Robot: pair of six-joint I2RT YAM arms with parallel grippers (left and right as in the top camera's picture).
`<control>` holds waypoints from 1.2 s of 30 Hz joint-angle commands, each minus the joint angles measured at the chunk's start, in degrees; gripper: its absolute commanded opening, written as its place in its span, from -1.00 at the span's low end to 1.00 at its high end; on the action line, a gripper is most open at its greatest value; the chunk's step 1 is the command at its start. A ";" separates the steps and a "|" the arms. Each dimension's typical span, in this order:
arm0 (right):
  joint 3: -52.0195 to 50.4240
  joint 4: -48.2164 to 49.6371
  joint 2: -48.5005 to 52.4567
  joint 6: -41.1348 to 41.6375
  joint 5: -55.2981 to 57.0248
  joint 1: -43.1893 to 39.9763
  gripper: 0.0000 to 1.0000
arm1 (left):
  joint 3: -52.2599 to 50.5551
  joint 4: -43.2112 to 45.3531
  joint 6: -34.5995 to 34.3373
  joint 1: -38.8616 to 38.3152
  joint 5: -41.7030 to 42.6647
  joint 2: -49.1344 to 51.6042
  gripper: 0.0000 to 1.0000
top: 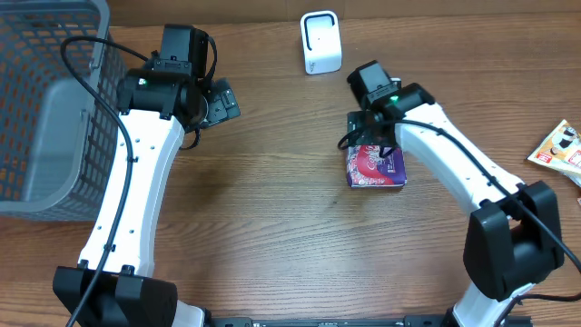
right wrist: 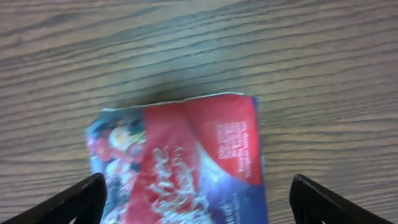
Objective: Scan the item barcode
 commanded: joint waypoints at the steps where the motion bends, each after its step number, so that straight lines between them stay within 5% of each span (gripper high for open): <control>1: -0.17 0.22 -0.09 -0.57 -4.52 -4.68 0.90 | 0.26 0.04 -1.20 0.24 -0.96 0.35 1.00; 9: -1.01 -0.50 -0.09 -9.42 -26.12 -15.41 0.53 | 0.26 0.07 -1.20 0.24 -0.96 0.35 1.00; 25: -16.22 10.47 -0.09 -9.16 -33.22 -15.80 0.32 | 0.26 0.04 -1.20 0.24 -0.96 0.35 1.00; 36: -16.44 12.00 -0.09 -7.63 -34.95 -15.80 -0.69 | 0.26 0.04 -1.20 0.24 -0.96 0.35 0.99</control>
